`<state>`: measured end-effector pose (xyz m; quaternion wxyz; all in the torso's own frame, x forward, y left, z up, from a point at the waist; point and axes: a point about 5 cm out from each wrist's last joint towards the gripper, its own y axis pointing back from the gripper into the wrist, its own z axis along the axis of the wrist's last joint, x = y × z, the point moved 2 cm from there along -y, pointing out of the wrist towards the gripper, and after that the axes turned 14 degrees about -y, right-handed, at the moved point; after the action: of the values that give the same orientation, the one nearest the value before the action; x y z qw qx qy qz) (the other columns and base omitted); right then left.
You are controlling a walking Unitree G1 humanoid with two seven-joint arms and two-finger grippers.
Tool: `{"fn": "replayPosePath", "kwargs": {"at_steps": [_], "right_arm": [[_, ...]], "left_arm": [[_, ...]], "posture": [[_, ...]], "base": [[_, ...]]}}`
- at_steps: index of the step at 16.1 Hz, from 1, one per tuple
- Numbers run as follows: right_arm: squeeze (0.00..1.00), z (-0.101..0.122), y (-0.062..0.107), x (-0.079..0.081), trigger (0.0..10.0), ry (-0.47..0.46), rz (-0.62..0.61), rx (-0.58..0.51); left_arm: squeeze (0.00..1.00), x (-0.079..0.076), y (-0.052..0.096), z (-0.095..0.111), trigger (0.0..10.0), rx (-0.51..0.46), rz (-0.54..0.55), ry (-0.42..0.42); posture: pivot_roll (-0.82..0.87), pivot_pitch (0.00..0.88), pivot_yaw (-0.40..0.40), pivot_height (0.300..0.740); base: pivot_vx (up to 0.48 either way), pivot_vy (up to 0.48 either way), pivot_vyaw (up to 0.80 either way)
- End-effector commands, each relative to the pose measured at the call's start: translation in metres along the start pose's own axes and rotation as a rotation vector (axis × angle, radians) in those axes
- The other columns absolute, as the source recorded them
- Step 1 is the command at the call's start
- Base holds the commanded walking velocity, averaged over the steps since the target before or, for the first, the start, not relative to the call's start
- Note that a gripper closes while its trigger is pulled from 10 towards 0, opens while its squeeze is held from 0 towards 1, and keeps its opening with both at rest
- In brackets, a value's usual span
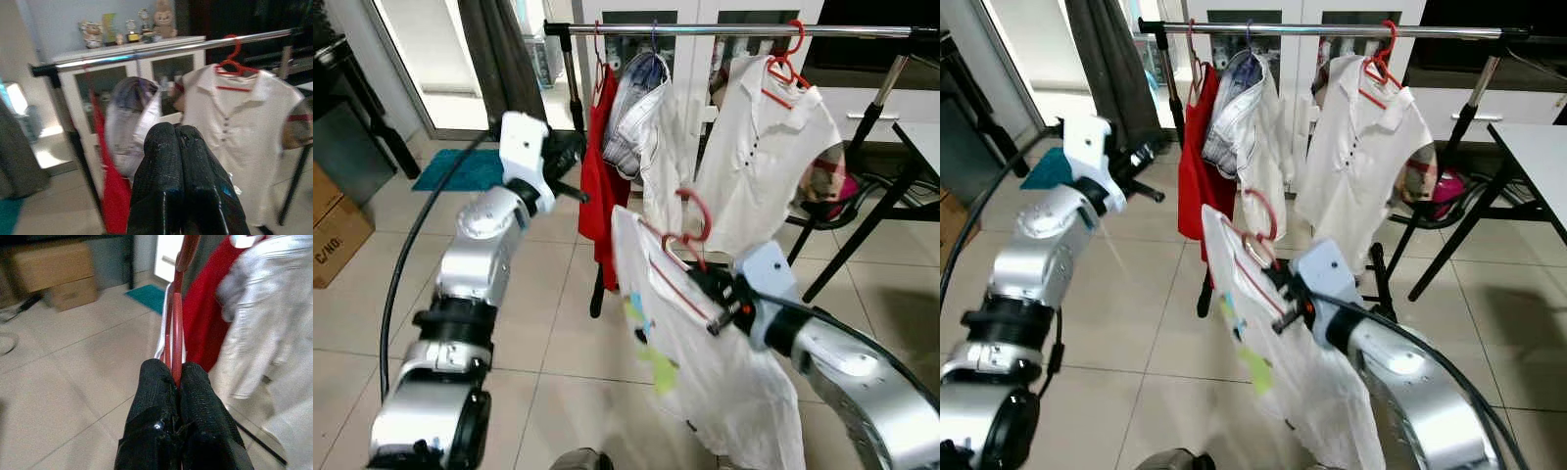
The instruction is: Hang hanger
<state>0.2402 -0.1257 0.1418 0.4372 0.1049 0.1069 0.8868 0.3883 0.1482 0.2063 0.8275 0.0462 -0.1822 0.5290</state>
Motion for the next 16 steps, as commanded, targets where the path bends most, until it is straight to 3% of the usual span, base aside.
{"fn": "replayPosePath", "kwargs": {"at_steps": [1, 2, 3, 4, 5, 6, 9, 12, 16], "right_arm": [[0.0, 0.008, 0.004, 0.008, 0.0, 0.014, 0.061, -0.041], [0.0, 0.008, 0.005, 0.007, 0.0, 0.013, 0.063, -0.041], [0.0, 0.011, 0.006, 0.004, 0.0, 0.006, 0.049, -0.059], [0.0, 0.018, 0.006, 0.0, 0.0, -0.006, 0.018, -0.099], [0.0, 0.018, 0.006, 0.0, 0.0, -0.006, 0.018, -0.099], [0.0, 0.023, 0.004, -0.004, 0.0, -0.014, -0.021, -0.131], [0.0, 0.037, 0.001, -0.006, 0.0, -0.065, -0.07, -0.211], [0.0, 0.043, -0.001, 0.0, 0.0, -0.067, -0.034, -0.225], [0.0, 0.048, -0.001, 0.005, 0.0, -0.05, -0.009, -0.224]], "left_arm": [[0.0, 0.015, -0.001, 0.005, 0.0, 0.009, 0.04, -0.032], [0.0, 0.016, -0.002, 0.003, 0.0, 0.03, 0.029, -0.035], [0.0, 0.0, -0.002, -0.002, 0.0, 0.057, -0.086, -0.043], [0.0, -0.028, 0.002, -0.008, 8.5, 0.044, -0.215, 0.001], [0.0, -0.028, 0.002, -0.008, 8.5, 0.044, -0.215, 0.001], [1.0, -0.045, 0.007, -0.01, 10.0, 0.013, -0.273, 0.091], [1.0, -0.067, 0.025, -0.019, 10.0, -0.037, -0.364, 0.227], [1.0, -0.072, 0.038, -0.028, 10.0, -0.032, -0.424, 0.312], [1.0, -0.071, 0.035, -0.03, 10.0, -0.033, -0.452, 0.301]], "posture": [[0.01, 0.0, 0.092, 0.74], [0.01, 0.0, 0.094, 0.74], [0.01, 0.0, 0.098, 0.74], [0.01, 0.0, 0.098, 0.74], [0.01, 0.0, 0.098, 0.74], [0.0, 0.0, 0.101, 0.74], [0.01, 0.0, 0.099, 0.74], [0.01, 0.0, 0.094, 0.74], [0.0, 0.0, 0.099, 0.74]], "base": [[0.0, 0.0, 0.0], [0.0, 0.0, 0.0], [0.0, 0.0, 0.0], [0.0, 0.0, 0.0], [0.0, 0.0, 0.0], [0.0, 0.0, 0.0], [0.0, 0.0, 0.0], [0.0, 0.0, 0.0], [0.0, 0.0, 0.0]]}}
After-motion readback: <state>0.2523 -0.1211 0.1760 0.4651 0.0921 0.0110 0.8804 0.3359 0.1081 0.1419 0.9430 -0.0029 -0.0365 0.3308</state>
